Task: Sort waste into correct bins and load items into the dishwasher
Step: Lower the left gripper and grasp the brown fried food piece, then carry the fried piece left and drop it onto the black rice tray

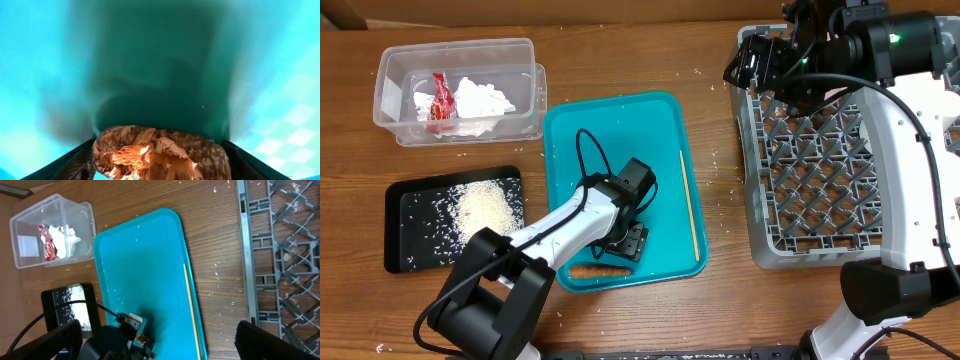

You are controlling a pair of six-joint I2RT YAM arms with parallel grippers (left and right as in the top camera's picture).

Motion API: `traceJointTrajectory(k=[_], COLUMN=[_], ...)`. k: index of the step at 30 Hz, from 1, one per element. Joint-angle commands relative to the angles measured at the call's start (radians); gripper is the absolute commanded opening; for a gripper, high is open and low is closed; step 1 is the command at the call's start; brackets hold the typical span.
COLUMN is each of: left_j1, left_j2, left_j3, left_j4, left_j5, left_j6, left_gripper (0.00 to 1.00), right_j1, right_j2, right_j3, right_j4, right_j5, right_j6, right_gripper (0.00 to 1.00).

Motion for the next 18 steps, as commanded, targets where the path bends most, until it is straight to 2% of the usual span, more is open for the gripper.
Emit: traceJointTrajectory(k=[1,8,11,18], left_j1=[-0.002,-0.002,-0.002,-0.001], left_j2=[0.007,0.007,0.007,0.007], left_j3=[-0.019,-0.015,-0.011,-0.004], left_j4=[0.001,0.001,-0.002,-0.013], left_j5=[-0.011,-0.002,-0.002,-0.002], left_j6=[-0.011,-0.014,-0.015,-0.020], left_gripper=[0.80,0.76,0.67,0.68], right_j1=[0.005,0.005,0.005,0.005], right_j2=[-0.002,-0.002,-0.002,-0.002], right_j3=[-0.002,-0.003,-0.002,-0.002], right_j4=[0.002,0.002,0.002,0.002], right_j5=[-0.005,-0.006,-0.006,-0.005], right_j6=[0.001,0.001,0.001,0.001], right_gripper=[1.00,1.00,1.00,1.00])
